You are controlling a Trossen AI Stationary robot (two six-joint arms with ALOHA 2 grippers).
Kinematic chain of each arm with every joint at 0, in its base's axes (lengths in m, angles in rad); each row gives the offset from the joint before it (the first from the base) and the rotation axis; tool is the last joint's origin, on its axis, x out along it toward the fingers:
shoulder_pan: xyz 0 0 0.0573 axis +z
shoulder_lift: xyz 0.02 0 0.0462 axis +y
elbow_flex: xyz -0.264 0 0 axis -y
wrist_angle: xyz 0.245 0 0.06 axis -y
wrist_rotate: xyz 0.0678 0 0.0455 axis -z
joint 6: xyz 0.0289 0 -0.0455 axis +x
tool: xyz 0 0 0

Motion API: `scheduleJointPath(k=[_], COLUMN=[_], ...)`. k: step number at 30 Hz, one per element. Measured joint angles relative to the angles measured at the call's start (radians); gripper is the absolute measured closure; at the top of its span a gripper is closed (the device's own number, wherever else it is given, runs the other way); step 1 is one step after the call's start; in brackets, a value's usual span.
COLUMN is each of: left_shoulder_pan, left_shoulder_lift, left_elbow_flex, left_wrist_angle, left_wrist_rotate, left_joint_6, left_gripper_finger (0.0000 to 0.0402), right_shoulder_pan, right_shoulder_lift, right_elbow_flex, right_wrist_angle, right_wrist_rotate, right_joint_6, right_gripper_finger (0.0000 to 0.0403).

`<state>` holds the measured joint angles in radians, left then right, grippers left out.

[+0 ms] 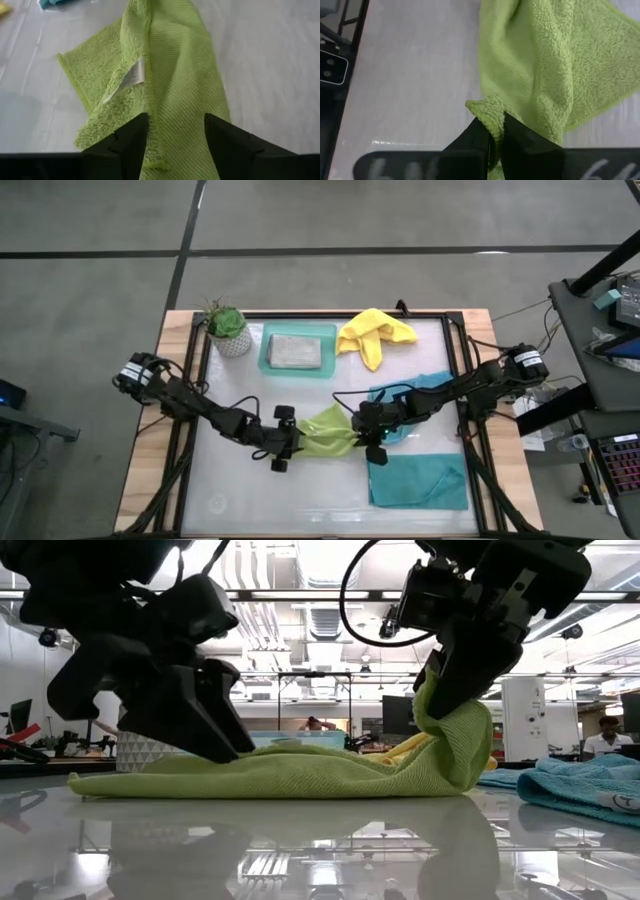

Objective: Fold microfiber towels
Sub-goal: Fold the green microfiber towel

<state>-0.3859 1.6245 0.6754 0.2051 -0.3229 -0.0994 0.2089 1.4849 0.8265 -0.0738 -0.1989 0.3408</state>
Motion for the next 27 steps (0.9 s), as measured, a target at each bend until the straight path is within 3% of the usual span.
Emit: scheduleJointPath(k=[17,21,27], left_shoulder_pan=[0.000,0.000,0.005], left_shoulder_lift=[-0.009,-0.018,-0.009], left_elbow_flex=[-0.010,0.001,0.001], left_wrist_angle=[0.002,0.006,0.045], left_wrist_rotate=[-0.033,-0.044,-0.055], left_joint_6=[-0.026,-0.022,0.004], left_gripper_finger=[0.0349,0.0343,0.0303], right_shoulder_pan=[0.000,0.000,0.000], right_shoulder_lift=[0.002,0.002,0.002], right_elbow_flex=[0.000,0.000,0.000], right_wrist_angle=[0.001,0.001,0.004], right_wrist_rotate=[0.001,0.002,0.002], right_joint_6=[0.000,0.000,-0.002], right_gripper_finger=[0.0385,0.0385,0.0385])
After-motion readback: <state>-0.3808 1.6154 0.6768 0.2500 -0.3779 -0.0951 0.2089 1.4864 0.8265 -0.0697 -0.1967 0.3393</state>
